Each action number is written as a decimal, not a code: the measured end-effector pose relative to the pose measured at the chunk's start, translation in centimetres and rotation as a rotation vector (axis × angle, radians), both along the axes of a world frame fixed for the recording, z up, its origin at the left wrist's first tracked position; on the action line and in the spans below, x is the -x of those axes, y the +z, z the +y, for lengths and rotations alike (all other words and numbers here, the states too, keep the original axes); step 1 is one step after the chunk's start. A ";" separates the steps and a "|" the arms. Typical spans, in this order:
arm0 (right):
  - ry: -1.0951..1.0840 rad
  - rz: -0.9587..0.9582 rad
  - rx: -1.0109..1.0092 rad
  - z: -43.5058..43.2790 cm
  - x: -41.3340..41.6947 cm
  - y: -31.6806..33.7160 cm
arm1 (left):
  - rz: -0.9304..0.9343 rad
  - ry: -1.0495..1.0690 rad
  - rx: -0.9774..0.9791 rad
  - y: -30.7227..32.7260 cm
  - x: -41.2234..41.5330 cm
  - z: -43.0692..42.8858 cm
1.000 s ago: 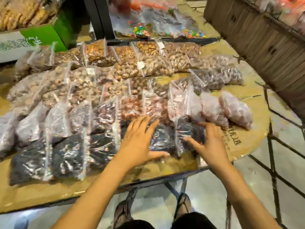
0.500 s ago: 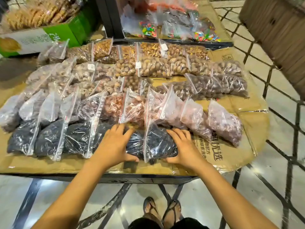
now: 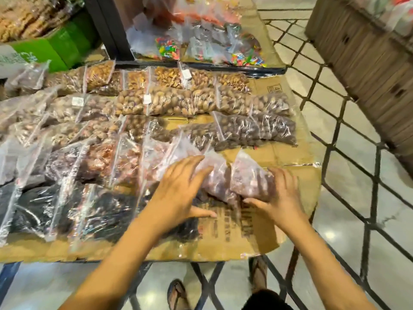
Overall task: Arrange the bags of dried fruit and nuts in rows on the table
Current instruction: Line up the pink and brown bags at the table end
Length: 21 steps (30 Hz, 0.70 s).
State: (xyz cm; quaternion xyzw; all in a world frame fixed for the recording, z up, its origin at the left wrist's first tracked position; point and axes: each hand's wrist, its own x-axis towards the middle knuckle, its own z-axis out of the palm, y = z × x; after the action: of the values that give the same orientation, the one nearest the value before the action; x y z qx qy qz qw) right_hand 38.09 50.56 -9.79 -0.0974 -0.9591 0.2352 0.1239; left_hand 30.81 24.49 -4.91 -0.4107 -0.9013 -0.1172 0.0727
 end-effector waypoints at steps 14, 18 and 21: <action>0.435 -0.276 0.046 8.5 5.1 -2.7 | -0.092 0.333 0.476 -3.1 3.8 9.6; 0.428 -0.215 0.181 9.8 5.8 -3.6 | -0.099 0.489 0.255 -4.1 2.5 10.1; 0.363 -0.220 0.349 10.9 6.4 -3.7 | -0.057 0.605 0.096 -4.5 2.0 11.8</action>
State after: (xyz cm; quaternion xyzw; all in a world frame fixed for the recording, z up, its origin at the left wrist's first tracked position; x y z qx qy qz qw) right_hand 31.66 61.43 -13.51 0.0314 -0.9135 0.4032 -0.0441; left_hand 28.80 36.33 -9.40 -0.1235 -0.9888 -0.0588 0.0596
